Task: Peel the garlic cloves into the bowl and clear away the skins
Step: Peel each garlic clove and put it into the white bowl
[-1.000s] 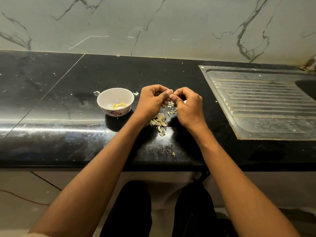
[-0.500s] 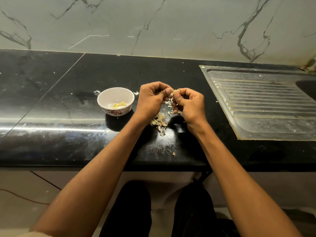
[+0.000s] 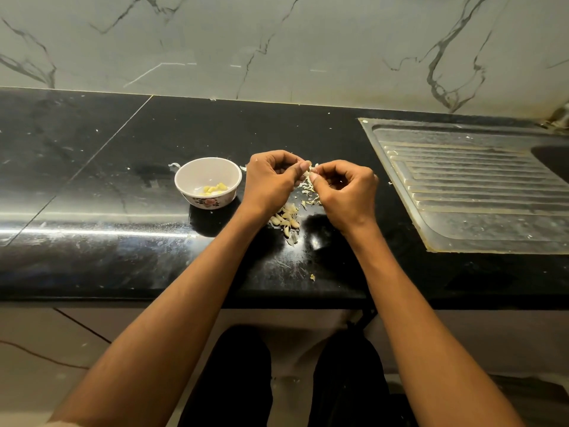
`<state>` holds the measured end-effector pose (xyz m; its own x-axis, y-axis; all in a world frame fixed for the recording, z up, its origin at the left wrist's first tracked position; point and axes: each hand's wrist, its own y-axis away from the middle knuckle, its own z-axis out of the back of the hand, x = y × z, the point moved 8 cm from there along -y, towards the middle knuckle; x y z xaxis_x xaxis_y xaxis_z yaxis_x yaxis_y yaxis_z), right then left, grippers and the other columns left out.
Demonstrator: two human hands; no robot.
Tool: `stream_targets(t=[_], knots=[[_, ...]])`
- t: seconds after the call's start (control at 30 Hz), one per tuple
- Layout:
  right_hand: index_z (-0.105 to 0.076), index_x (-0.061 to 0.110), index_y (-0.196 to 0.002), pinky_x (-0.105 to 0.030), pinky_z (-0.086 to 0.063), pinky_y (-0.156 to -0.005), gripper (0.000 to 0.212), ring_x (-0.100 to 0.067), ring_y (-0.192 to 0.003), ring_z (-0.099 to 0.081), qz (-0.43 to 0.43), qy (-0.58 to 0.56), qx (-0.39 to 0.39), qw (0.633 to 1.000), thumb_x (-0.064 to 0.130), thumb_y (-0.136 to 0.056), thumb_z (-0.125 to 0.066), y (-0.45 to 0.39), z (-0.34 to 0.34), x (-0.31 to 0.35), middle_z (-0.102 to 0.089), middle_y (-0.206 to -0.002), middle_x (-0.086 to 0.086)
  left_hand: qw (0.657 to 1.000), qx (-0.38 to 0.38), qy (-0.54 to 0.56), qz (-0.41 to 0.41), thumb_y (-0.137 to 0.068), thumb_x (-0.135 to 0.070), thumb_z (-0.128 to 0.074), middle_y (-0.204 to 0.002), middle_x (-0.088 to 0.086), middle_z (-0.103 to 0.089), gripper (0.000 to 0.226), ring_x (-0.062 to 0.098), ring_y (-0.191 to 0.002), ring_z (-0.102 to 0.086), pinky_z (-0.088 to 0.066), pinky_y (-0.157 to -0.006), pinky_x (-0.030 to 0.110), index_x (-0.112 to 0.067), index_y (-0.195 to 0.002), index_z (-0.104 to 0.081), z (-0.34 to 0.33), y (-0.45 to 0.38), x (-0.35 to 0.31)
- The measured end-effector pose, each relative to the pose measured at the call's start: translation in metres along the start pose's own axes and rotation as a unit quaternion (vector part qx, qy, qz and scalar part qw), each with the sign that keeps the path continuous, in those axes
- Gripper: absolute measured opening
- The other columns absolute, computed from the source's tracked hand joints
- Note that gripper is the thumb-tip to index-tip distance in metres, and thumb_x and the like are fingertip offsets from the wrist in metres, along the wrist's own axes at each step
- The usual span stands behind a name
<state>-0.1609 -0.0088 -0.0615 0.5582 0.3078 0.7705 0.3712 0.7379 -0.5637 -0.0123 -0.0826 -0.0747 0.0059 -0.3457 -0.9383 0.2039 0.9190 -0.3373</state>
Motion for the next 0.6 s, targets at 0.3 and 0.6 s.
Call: stream_targets(t=[0.3,0.6], knots=[[-0.083,0.011,-0.089,-0.029,-0.061,-0.067,0.010,-0.009,-0.071,-0.073,0.066,0.059,-0.010,0.996,0.013,-0.080,-0.077,0.002,0.001,0.010,-0.079,-0.084,-0.001,0.999,0.011,-0.048,-0.022,-0.090,-0.010,-0.077,-0.067,0.001,-0.070,0.007,0.002,-0.057,-0.061,-0.049,-0.059,0.019,-0.006,-0.084,-0.078,0.001,-0.001,-0.001],[-0.082,0.009,-0.086,-0.019,-0.057,-0.064,0.008,-0.011,-0.068,-0.071,0.118,0.078,-0.005,0.990,0.008,-0.079,-0.078,0.005,0.000,0.020,-0.078,-0.081,-0.003,0.998,0.003,-0.057,-0.024,-0.089,-0.009,-0.077,-0.067,-0.001,-0.071,0.006,0.000,-0.057,-0.062,-0.049,-0.059,0.017,-0.007,-0.084,-0.079,0.002,0.000,-0.002]])
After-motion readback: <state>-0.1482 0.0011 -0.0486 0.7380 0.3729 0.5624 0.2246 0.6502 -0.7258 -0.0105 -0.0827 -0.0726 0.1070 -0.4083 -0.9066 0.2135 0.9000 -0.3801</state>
